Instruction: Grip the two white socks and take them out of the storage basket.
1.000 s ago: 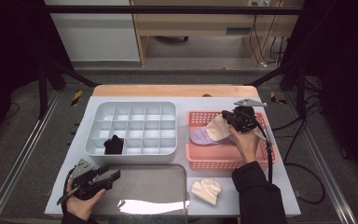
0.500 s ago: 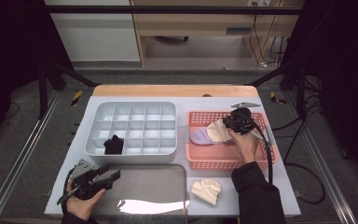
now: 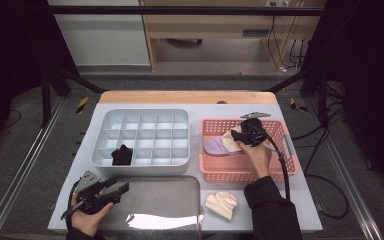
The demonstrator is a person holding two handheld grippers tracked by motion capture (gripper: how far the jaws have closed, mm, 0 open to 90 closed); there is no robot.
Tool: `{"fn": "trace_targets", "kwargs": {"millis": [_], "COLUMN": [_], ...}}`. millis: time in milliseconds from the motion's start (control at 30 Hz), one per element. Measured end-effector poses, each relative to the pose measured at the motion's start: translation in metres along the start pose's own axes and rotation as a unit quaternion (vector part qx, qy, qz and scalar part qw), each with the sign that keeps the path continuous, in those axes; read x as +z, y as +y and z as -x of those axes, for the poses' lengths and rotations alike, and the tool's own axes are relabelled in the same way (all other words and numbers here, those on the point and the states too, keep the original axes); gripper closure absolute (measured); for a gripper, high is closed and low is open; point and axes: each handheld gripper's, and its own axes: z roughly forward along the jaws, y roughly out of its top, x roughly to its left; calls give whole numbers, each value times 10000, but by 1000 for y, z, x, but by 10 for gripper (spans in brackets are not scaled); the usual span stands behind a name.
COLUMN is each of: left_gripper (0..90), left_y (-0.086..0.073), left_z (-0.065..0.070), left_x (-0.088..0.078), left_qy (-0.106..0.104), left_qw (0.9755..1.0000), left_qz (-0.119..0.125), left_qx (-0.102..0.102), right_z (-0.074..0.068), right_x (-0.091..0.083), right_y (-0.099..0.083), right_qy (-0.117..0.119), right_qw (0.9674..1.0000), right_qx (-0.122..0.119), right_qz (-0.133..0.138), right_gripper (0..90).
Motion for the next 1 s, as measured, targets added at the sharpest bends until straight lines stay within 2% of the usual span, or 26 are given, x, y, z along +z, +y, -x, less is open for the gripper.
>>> {"fn": "trace_targets", "kwargs": {"millis": [233, 267, 467, 533, 667, 1000], "left_gripper": [402, 402, 403, 402, 402, 402], "left_y": [0, 0, 0, 0, 0, 0], "left_z": [0, 0, 0, 0, 0, 1], "left_x": [0, 0, 0, 0, 0, 0], "left_qy": [-1, 3, 1, 0, -5, -10], "left_qw": [10000, 10000, 10000, 10000, 10000, 10000], "left_qz": [1, -3, 2, 6, 11, 10], "left_qx": [4, 3, 3, -1, -10, -8], "right_z": [1, 1, 1, 1, 1, 2], "right_x": [9, 11, 14, 12, 4, -37], "right_y": [-3, -4, -5, -5, -2, 7], "right_qy": [-120, -152, -65, -37, -37, 241], "right_qw": [9996, 9993, 9977, 9978, 9986, 9997], "right_qx": [-35, -87, -14, -10, -12, 52], "right_qz": [-256, -327, -678, -660, -527, 23], "right_gripper": [577, 607, 809, 848, 852, 861]}}
